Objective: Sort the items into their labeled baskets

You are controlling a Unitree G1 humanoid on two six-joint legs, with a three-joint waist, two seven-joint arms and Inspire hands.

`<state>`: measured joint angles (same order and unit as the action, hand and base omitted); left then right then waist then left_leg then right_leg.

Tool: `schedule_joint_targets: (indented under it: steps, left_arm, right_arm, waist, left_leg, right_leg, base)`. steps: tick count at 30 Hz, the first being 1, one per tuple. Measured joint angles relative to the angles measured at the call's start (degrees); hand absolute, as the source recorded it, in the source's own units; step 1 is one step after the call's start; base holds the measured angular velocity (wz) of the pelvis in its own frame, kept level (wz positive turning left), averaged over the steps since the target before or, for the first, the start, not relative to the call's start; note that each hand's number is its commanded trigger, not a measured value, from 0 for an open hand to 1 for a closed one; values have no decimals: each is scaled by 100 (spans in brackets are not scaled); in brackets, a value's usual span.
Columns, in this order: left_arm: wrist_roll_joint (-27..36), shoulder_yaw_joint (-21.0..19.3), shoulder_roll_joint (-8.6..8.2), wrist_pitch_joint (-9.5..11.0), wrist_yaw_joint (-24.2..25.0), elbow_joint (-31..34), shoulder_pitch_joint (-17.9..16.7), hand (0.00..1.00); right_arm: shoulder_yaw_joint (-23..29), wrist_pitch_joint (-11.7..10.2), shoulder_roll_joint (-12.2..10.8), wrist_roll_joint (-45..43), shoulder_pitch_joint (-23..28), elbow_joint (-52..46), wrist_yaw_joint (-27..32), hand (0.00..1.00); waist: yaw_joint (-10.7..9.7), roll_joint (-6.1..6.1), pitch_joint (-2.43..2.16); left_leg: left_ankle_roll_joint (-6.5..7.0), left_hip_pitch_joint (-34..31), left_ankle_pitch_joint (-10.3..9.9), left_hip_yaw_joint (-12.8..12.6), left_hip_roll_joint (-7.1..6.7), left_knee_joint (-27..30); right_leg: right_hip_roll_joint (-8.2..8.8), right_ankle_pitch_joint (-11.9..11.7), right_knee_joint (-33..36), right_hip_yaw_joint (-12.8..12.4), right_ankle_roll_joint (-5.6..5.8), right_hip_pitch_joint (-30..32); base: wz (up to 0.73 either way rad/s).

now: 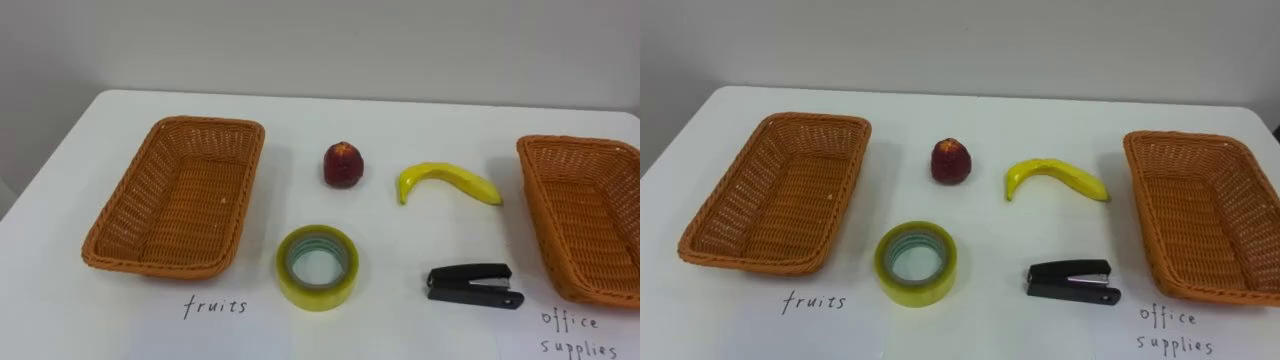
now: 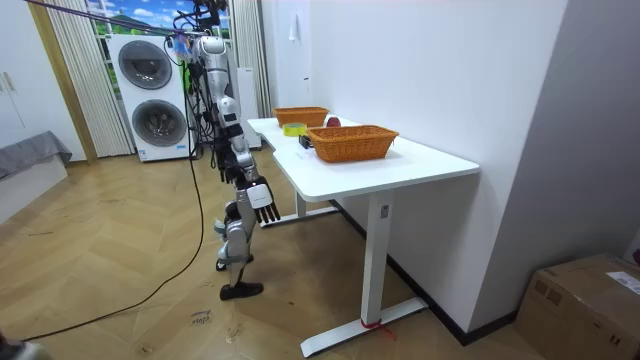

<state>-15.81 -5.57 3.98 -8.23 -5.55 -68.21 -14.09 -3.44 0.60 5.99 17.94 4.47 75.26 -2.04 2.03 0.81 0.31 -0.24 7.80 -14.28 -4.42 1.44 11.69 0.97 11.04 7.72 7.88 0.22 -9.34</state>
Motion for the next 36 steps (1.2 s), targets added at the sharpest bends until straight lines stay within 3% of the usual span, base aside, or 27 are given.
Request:
schedule_joint_targets:
  steps: [13,25,31,36]
  left_arm:
    - [1,-151,7,0,-46,0,32,0]
    - [131,-324,14,-42,-320,11,7,0]
    - [273,-584,20,9,-506,69,-17,0]
    - [284,-1193,47,128,-575,76,-177,0]
  right_arm:
    - [6,12,1,260,0,83,-72,0]
    - [97,200,-13,1118,132,136,-47,0]
    - [612,204,-7,1786,400,59,185,0]
    - [1529,203,61,2158,748,35,395,0]
  waist:
    - [-8,4,0]
    - [-24,31,-8]
    - [-109,46,-19]
    - [-274,104,-59]
  left_leg:
    - [0,-19,0,-2,0,-3]
    - [0,88,0,-33,-1,-42]
    - [0,85,0,-34,-1,-97]
    - [1,100,0,-177,10,-131]
  right_leg:
    - [1,1,0,12,2,9]
    - [-3,10,-6,-34,11,-64]
    - [-6,13,16,-48,12,-25]
    - [-15,13,27,-173,12,39]
  base:
    - [0]
    - [-1]
    - [-1]
    - [-13]
